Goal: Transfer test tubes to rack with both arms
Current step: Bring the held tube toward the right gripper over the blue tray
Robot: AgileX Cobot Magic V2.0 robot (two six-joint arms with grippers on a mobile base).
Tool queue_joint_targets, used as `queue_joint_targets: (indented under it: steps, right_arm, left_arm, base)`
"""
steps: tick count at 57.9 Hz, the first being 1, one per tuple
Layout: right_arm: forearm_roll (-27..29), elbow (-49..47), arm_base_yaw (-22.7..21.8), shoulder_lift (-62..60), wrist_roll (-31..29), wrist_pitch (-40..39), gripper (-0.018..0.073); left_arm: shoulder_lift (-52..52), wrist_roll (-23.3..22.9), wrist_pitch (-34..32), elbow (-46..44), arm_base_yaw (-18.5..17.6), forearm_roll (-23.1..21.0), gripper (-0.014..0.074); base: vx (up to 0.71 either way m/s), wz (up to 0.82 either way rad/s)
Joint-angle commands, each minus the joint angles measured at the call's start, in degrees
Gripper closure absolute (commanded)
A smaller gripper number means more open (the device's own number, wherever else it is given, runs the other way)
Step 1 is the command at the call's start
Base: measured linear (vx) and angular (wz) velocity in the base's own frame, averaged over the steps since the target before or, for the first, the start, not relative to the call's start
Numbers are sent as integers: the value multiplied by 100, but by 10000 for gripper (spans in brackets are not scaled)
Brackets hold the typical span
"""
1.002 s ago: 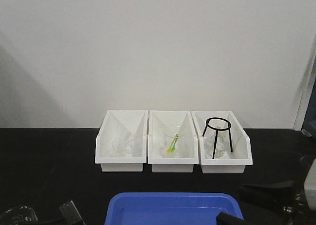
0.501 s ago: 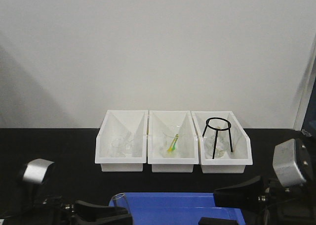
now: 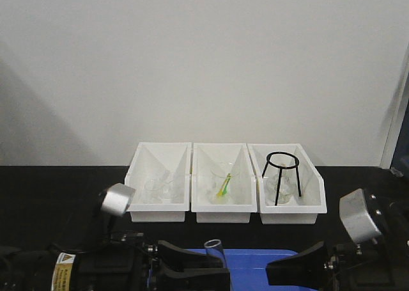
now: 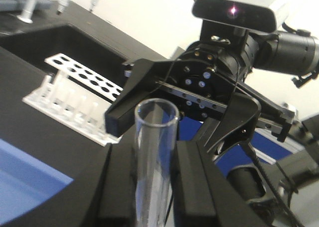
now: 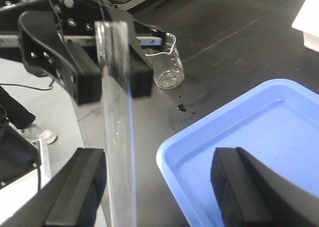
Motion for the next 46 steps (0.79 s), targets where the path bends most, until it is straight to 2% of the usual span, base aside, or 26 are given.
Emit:
queue_joint_targets:
  steps: [1, 26, 46]
  right_arm:
    - [366, -188, 0, -107, 24, 262, 64]
    - [254, -188, 0, -107, 317, 422, 64]
    - [254, -188, 0, -107, 316, 487, 64]
  left_arm:
    - [-44, 16, -319, -325, -198, -255, 611]
    - [210, 36, -115, -812, -595, -155, 611]
    - [210, 30, 35, -887, -612, -231, 611]
  base:
    - [0, 0]
    - [0, 0]
    - [0, 0]
